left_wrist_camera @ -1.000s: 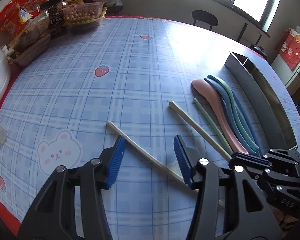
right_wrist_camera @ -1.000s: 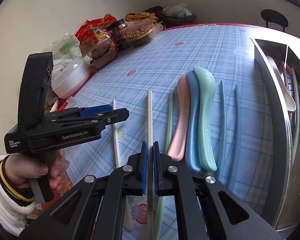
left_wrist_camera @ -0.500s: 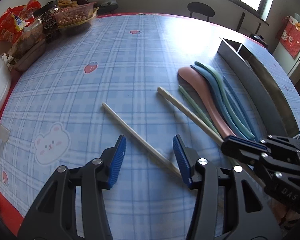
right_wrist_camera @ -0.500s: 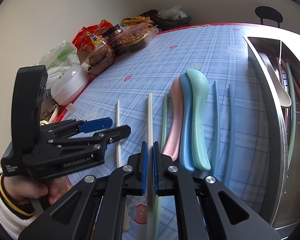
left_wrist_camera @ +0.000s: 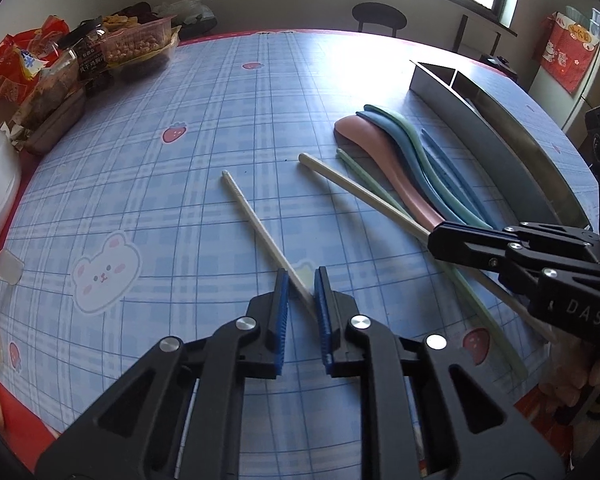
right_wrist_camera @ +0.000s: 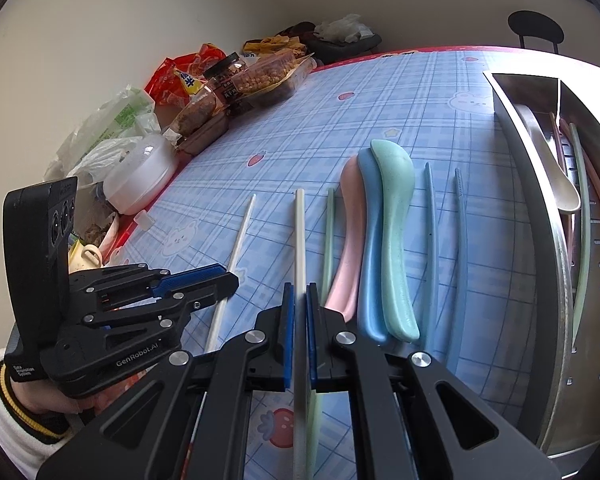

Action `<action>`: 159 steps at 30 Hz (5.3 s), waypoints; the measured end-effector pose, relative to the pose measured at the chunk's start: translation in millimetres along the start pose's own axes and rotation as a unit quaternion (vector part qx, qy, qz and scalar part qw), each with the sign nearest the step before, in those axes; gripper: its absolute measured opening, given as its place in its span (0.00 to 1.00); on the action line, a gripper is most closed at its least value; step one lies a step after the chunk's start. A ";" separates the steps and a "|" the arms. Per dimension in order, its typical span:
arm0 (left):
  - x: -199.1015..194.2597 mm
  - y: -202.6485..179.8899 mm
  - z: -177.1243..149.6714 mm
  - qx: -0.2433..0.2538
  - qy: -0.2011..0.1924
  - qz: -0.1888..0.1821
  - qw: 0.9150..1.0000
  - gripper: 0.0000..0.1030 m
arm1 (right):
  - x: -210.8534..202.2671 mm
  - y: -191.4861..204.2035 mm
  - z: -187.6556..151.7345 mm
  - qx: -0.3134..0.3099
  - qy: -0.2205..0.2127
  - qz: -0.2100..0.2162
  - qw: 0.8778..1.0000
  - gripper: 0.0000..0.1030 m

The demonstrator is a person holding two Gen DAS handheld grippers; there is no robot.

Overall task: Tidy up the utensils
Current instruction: 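Close the left tool on one white chopstick while the right tool grips another, then carry the white chopsticks with both tools and lower them into the steel tray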

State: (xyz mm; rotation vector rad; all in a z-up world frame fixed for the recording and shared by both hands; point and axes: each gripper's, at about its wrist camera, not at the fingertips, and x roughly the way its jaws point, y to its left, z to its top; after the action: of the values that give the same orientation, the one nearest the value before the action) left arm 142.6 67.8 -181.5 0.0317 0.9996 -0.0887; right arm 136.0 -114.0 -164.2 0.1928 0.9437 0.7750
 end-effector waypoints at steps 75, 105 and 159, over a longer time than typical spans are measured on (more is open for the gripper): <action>-26.4 60.5 -27.9 -0.082 -0.110 -0.075 0.988 0.10 | 3.5 47.6 -6.1 -0.127 -0.023 -0.106 0.986 0.06; -83.5 5.9 -3.9 -0.052 -0.135 -0.145 0.979 0.10 | -70.4 -3.7 -6.2 -0.035 -0.110 -0.023 0.993 0.06; 32.9 -124.5 139.6 -0.077 -0.041 -0.298 0.951 0.10 | -116.0 -160.8 47.3 0.140 -0.161 -0.027 0.977 0.06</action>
State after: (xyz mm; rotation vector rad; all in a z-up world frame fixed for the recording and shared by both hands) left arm 266.2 -67.6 -131.9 -0.4166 0.9017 -0.5611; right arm 215.6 -299.5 -135.6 0.5209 0.7425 0.5382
